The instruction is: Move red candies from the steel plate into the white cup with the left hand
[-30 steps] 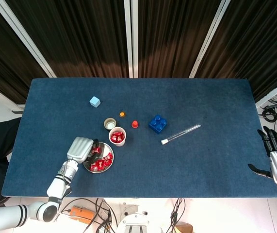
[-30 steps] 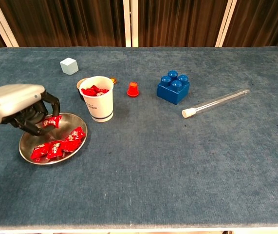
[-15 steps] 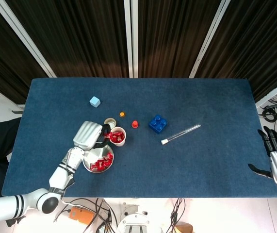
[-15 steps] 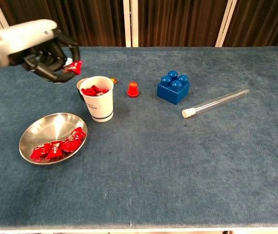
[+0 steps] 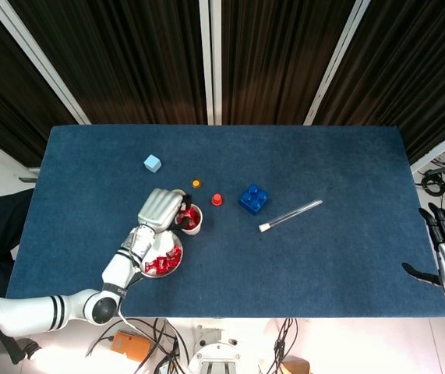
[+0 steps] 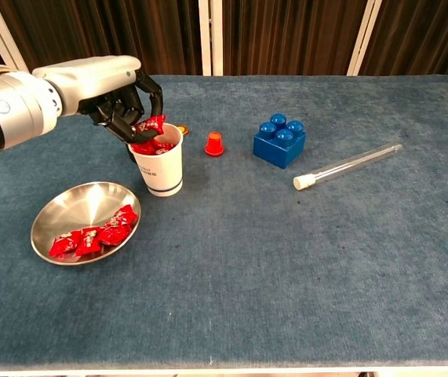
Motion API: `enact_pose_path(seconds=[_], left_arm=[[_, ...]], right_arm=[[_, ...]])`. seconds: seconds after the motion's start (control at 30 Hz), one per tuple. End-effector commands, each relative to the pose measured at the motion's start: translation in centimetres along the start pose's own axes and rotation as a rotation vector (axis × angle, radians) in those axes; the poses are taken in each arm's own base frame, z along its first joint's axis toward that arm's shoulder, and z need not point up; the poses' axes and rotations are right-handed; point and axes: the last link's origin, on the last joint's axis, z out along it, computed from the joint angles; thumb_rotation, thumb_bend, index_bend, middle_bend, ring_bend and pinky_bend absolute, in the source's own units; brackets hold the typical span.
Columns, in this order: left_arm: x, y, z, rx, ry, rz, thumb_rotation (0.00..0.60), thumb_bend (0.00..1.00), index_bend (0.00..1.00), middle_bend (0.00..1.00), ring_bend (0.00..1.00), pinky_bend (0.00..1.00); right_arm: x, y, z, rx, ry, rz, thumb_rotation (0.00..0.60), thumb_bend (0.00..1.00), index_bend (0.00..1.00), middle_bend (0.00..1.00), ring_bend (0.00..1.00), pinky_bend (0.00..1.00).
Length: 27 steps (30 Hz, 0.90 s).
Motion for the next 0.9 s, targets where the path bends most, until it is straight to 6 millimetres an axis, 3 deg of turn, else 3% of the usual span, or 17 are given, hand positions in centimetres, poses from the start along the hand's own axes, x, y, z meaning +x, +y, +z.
enact_pose_path(seconds=[0.03, 0.23, 0.4, 0.5, 0.57, 0.67, 0.77, 0.9], left_arm=[[0.2, -0.1, -0.4, 0.011, 0.011, 0.0, 0.6, 0.21, 0.44, 0.83, 0.77, 0.75], [1.3, -1.0, -2.2, 0.021, 0.06, -0.001, 0.6, 0.14, 0.3, 0.83, 0.76, 0.75], [3.4, -4.5, -5.7, 0.094, 0.165, -0.037, 0.6, 0.12, 0.26, 0.72, 0.68, 0.73], [4.1, -8.7, -9.3, 0.182, 0.215, 0.02, 0.6, 0.12, 0.26, 0.58, 0.54, 0.53], [4.2, -10.9, -11.5, 0.237, 0.235, 0.061, 0.6, 0.12, 0.27, 0.45, 0.38, 0.28], [4.2, -14.1, -15.4, 0.318, 0.247, 0.109, 0.6, 0.1, 0.26, 0.3, 0.18, 0.03], [4.0, -16.4, -19.2, 0.386, 0.252, 0.108, 0.6, 0.09, 0.22, 0.19, 0.07, 0.0], [3.6, -18.1, -22.9, 0.422, 0.263, 0.101, 0.6, 0.09, 0.2, 0.16, 0.04, 0.0]], right_arm=[[0.0, 0.0, 0.0, 0.002, 0.0, -0.001, 0.6, 0.19, 0.0, 0.03, 0.0, 0.16], [0.1, -0.2, 0.2, 0.008, 0.002, 0.0, 0.6, 0.19, 0.0, 0.03, 0.0, 0.16], [0.5, -0.1, 0.3, 0.008, 0.006, -0.004, 0.6, 0.19, 0.0, 0.03, 0.0, 0.16], [0.9, 0.2, 0.5, 0.006, 0.009, -0.01, 0.6, 0.19, 0.0, 0.03, 0.0, 0.16], [1.0, 0.3, 0.5, 0.007, 0.01, -0.009, 0.6, 0.19, 0.0, 0.03, 0.0, 0.14], [1.1, 0.3, 0.4, 0.014, 0.013, -0.018, 0.6, 0.19, 0.0, 0.01, 0.0, 0.04], [1.2, 0.2, 0.1, 0.021, 0.026, -0.023, 0.6, 0.19, 0.0, 0.0, 0.0, 0.0], [1.1, 0.1, -0.4, 0.027, 0.029, -0.025, 0.6, 0.19, 0.0, 0.0, 0.0, 0.0]])
